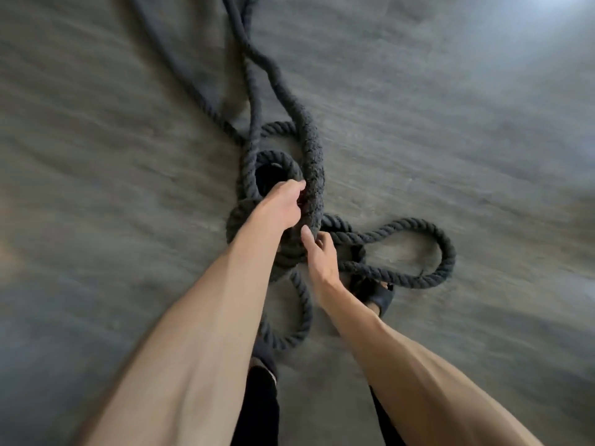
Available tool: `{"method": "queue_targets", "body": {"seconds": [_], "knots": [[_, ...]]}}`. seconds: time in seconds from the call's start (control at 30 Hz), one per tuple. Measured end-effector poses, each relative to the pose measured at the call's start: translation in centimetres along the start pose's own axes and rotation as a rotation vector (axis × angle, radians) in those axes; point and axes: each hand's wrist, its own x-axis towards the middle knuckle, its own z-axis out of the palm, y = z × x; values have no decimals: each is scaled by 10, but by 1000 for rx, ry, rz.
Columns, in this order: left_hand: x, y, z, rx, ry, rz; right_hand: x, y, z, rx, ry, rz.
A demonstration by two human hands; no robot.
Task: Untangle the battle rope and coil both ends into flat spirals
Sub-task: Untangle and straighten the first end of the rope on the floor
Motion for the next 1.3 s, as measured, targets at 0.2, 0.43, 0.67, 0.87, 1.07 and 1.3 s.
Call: {"method": "queue_targets", "body": {"seconds": [0.2, 0.43, 0.67, 0.87, 1.07, 1.3], "knots": [[-16, 5, -32, 325, -202, 109, 3, -5, 43, 174, 382, 73], [-5, -32, -63, 1553, 23, 1073, 9, -25, 35, 63, 522, 40], [3, -27, -39, 1768, -72, 846, 23, -65, -11, 28, 540, -99], [-5, -15, 6, 1549, -402, 978, 71, -119, -85, 111, 553, 91], [-6, -11, 8, 1885, -268, 1382, 97, -141, -118, 322, 460, 227], [-23, -17, 49, 1753, -32, 955, 75, -77, -122, 12, 195, 16]]}}
